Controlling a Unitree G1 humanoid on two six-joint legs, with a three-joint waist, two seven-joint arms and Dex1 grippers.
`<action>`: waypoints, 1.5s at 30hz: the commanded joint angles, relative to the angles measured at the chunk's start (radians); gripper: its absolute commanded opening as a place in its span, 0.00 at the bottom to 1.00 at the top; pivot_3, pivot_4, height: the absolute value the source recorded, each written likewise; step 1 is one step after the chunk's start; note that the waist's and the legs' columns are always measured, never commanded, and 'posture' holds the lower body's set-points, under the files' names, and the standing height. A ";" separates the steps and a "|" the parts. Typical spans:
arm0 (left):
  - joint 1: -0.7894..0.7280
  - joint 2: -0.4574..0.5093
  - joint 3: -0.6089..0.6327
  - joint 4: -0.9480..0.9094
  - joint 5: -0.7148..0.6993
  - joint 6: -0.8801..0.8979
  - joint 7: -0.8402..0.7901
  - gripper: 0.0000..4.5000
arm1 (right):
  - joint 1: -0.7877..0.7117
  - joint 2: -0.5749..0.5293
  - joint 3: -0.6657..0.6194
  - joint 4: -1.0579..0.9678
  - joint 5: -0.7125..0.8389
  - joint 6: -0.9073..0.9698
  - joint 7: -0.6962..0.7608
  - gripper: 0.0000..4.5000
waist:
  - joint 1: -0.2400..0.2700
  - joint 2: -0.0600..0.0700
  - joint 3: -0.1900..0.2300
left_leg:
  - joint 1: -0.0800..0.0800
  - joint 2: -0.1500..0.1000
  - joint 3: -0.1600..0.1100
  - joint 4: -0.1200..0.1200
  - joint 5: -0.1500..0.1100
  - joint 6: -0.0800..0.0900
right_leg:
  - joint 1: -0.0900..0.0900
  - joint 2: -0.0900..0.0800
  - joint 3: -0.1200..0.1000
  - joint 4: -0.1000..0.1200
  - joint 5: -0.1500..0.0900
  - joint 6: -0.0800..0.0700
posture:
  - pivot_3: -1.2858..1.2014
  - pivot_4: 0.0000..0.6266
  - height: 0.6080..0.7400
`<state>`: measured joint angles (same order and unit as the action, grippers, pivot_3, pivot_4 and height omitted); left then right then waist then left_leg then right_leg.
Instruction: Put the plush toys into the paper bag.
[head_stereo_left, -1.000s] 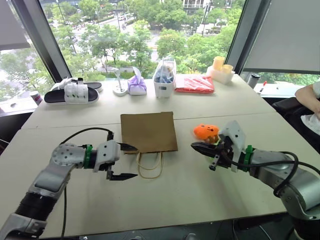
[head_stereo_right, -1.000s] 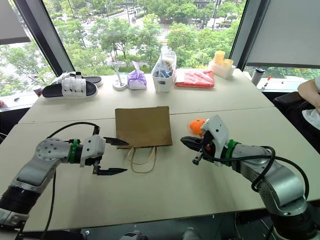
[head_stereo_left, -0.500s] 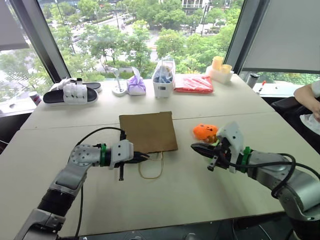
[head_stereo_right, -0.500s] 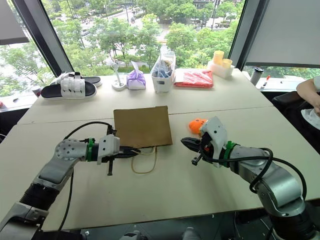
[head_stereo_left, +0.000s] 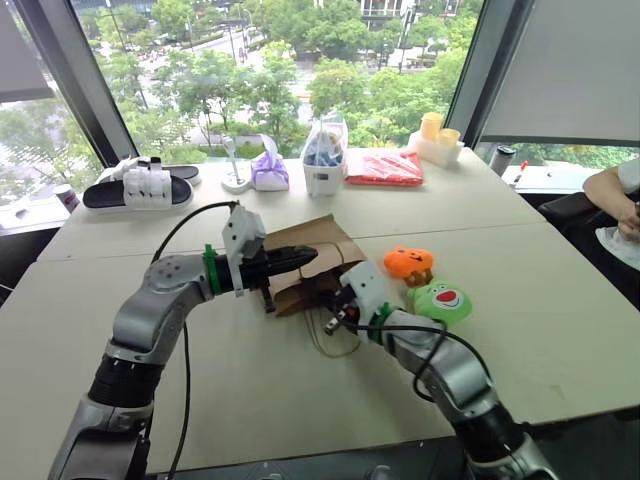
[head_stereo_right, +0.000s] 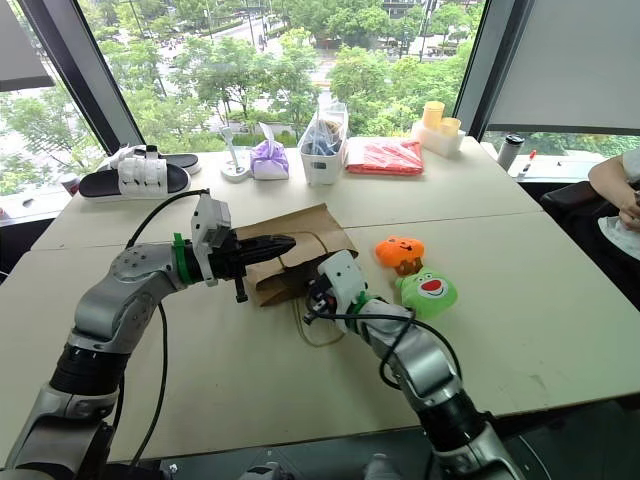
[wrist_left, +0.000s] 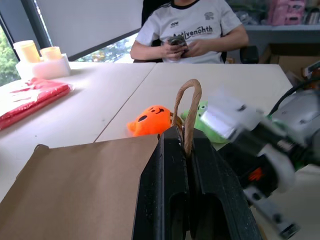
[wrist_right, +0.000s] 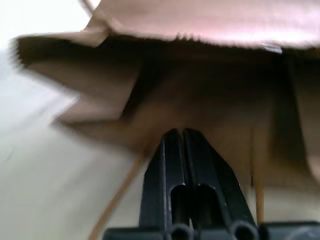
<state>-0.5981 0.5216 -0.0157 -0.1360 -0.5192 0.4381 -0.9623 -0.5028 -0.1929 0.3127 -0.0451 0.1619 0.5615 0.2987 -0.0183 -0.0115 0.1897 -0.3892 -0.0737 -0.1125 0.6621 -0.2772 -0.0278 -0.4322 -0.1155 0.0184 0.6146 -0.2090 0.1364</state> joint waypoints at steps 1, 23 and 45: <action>-0.009 0.000 0.043 -0.065 -0.060 0.053 0.027 0.01 | -0.072 0.074 -0.010 0.173 -0.059 -0.121 -0.043 0.00 | 0.000 0.000 0.000 | 0.000 0.000 0.000 0.000 0.000 0.000 | 0.000 0.000 0.000 0.000 0.000 0.000 | 0.52 0.24 1.00; -0.299 -0.054 0.288 0.062 -0.205 0.114 0.292 0.01 | -0.082 0.173 -0.041 0.444 -0.167 -0.243 -0.013 0.00 | -0.022 0.000 0.000 | 0.001 0.000 -0.002 -0.003 0.005 -0.009 | -0.001 0.001 0.000 0.001 0.000 0.000 | 0.52 0.24 1.00; 0.024 -0.102 0.129 -0.120 -0.196 0.107 0.223 0.00 | 0.187 -0.297 -0.417 -0.645 0.106 0.453 0.178 0.94 | 0.008 0.001 -0.001 | -0.001 -0.001 -0.001 -0.004 0.002 -0.003 | -0.002 0.000 0.001 -0.002 0.000 0.000 | 0.52 0.24 1.00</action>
<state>-0.5616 0.4171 0.1023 -0.2162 -0.6992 0.5596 -0.7288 -0.3116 -0.4786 -0.0424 -0.6433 0.2589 0.9961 0.4881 -0.0108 -0.0110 0.1890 -0.3905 -0.0744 -0.1127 0.6594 -0.2756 -0.0305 -0.4332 -0.1151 0.0192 0.6132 -0.2089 0.1361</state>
